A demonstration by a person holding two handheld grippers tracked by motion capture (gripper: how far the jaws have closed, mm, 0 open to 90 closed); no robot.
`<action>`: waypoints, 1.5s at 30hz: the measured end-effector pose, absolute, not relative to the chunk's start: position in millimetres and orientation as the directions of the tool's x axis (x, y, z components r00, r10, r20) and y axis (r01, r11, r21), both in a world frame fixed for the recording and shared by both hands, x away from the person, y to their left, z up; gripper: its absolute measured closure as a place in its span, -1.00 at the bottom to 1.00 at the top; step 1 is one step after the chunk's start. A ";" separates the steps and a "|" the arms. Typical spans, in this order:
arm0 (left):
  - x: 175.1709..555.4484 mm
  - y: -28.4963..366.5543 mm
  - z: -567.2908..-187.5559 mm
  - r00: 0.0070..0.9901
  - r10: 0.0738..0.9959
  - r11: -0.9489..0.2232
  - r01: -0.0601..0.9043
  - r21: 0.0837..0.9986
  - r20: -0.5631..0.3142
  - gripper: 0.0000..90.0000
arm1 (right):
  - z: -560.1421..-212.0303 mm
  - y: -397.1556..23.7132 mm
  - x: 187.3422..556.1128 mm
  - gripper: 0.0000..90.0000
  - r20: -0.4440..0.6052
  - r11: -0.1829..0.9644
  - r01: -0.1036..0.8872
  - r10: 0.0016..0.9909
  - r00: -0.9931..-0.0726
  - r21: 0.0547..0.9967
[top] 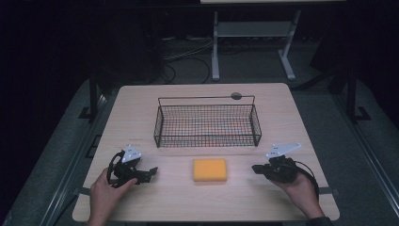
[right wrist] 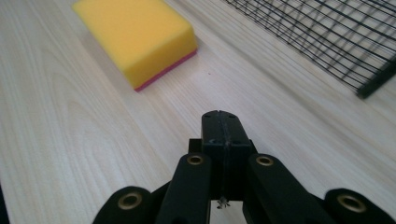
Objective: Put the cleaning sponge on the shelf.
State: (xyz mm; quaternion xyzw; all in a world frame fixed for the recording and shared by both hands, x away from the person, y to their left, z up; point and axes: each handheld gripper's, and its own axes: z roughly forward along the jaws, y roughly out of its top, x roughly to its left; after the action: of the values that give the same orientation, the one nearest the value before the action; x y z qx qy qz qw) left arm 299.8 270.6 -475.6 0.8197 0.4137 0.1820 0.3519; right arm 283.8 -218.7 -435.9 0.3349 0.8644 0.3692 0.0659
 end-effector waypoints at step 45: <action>299.8 270.6 -475.5 0.591 0.806 -0.410 0.550 0.727 0.008 -0.72 | -450.9 -149.5 296.0 1.00 0.153 0.626 0.458 0.479 -0.864 0.631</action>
State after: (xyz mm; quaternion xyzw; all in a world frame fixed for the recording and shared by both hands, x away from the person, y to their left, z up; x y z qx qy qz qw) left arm 299.8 270.6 -475.5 0.8197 0.4138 0.1822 0.3517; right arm 296.0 -149.5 -450.9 0.2599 0.9016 0.3455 0.0148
